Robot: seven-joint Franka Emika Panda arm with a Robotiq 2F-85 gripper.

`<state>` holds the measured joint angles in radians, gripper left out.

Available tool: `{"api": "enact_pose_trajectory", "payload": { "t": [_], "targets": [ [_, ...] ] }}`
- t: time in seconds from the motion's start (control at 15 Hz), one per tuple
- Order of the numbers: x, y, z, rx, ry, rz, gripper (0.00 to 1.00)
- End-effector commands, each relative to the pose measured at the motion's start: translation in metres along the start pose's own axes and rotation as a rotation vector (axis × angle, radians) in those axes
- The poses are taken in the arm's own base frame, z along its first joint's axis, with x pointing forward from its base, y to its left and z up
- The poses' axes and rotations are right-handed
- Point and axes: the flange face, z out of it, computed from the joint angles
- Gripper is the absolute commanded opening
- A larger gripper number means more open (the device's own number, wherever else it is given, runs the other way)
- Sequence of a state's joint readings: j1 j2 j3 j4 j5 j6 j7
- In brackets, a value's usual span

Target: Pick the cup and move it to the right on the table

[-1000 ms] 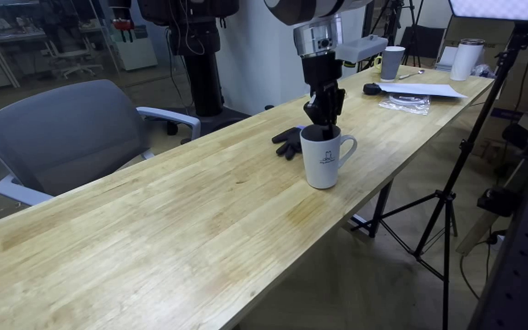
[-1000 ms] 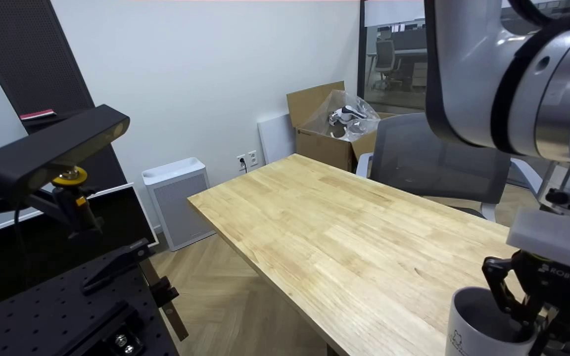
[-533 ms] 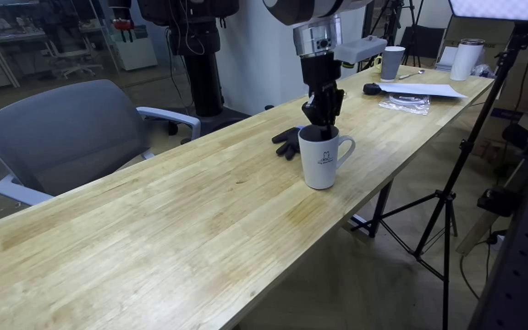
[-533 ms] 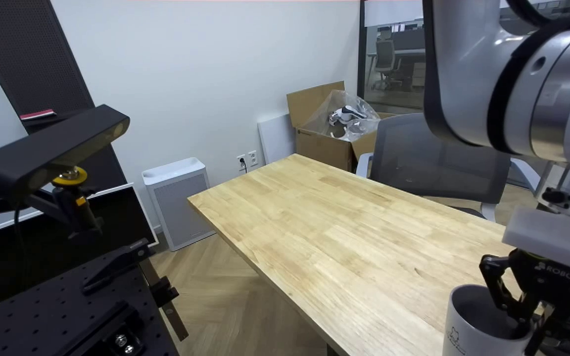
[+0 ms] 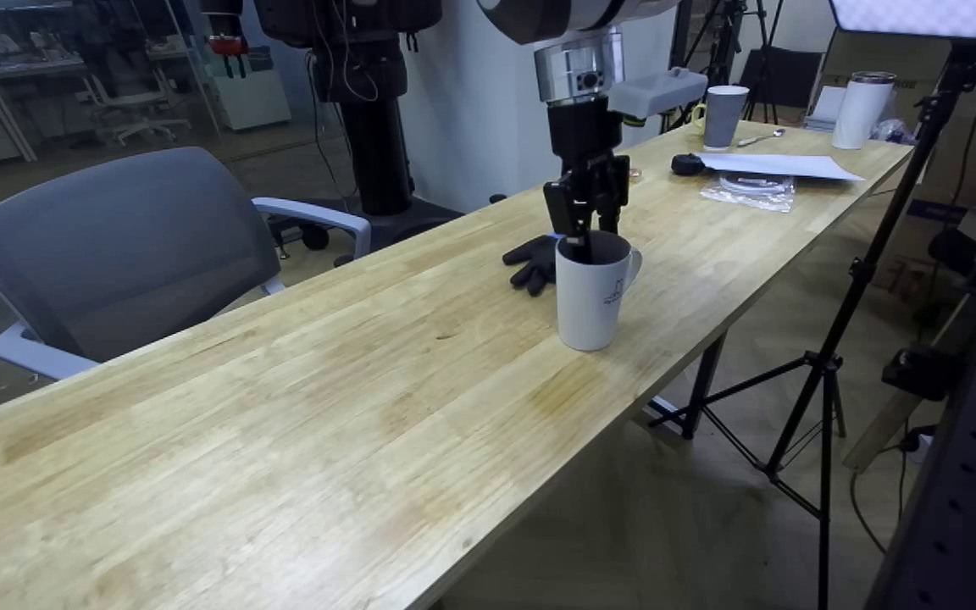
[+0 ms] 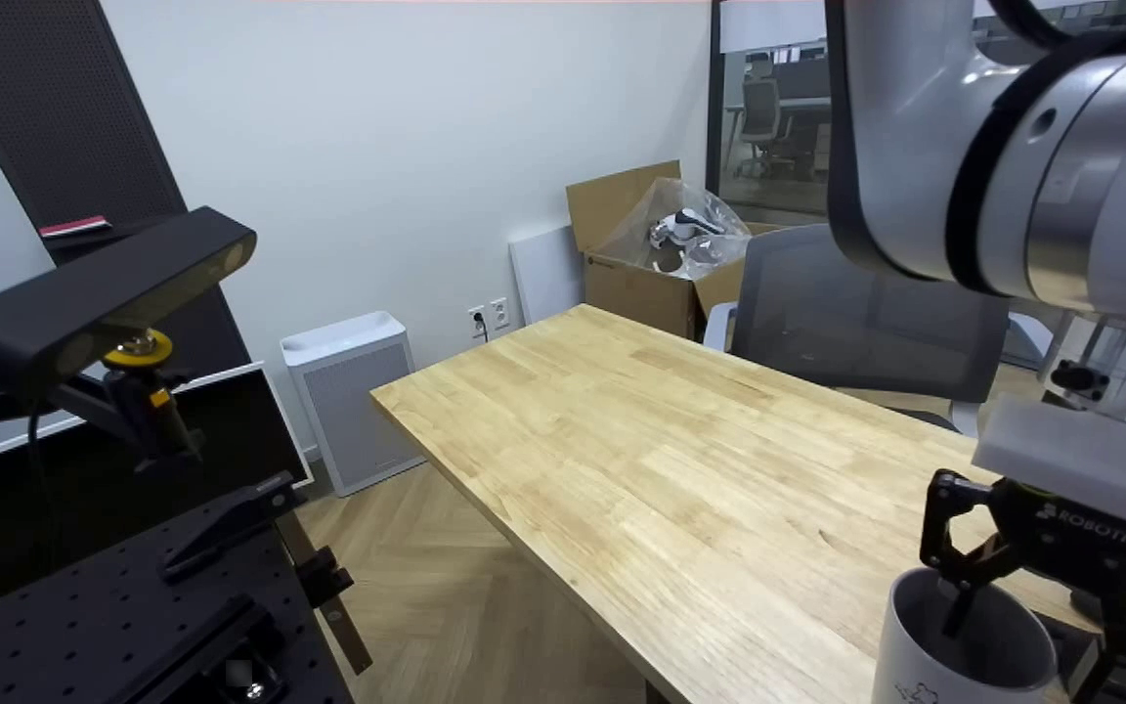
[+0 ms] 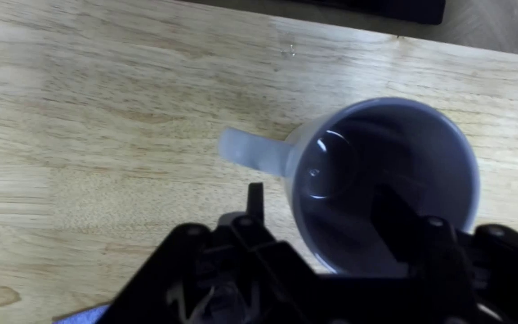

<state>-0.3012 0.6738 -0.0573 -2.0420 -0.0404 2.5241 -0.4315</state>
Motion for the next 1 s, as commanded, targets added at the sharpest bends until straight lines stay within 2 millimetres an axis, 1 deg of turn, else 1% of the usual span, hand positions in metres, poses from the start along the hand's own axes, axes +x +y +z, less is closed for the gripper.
{"api": "enact_pose_trajectory", "payload": {
  "t": [0.0, 0.07, 0.13, 0.27, 0.53, 0.67, 0.73, 0.87, 0.93],
  "targets": [
    [0.008, -0.006, -0.02, 0.002, 0.006, 0.022, 0.95],
    [0.014, -0.009, -0.031, -0.004, 0.012, 0.018, 0.99],
    [0.019, -0.011, -0.042, -0.011, 0.019, 0.013, 1.0],
    [0.03, -0.017, -0.071, -0.021, 0.025, 0.002, 1.0],
    [0.053, -0.037, -0.138, -0.019, 0.04, -0.024, 1.0],
    [0.061, -0.05, -0.163, -0.02, 0.038, -0.039, 1.0],
    [0.064, -0.057, -0.171, -0.023, 0.03, -0.047, 1.0],
    [0.067, -0.072, -0.182, -0.02, 0.004, -0.062, 1.0],
    [0.064, -0.062, -0.171, -0.021, 0.024, -0.083, 1.0]
  ]
}}
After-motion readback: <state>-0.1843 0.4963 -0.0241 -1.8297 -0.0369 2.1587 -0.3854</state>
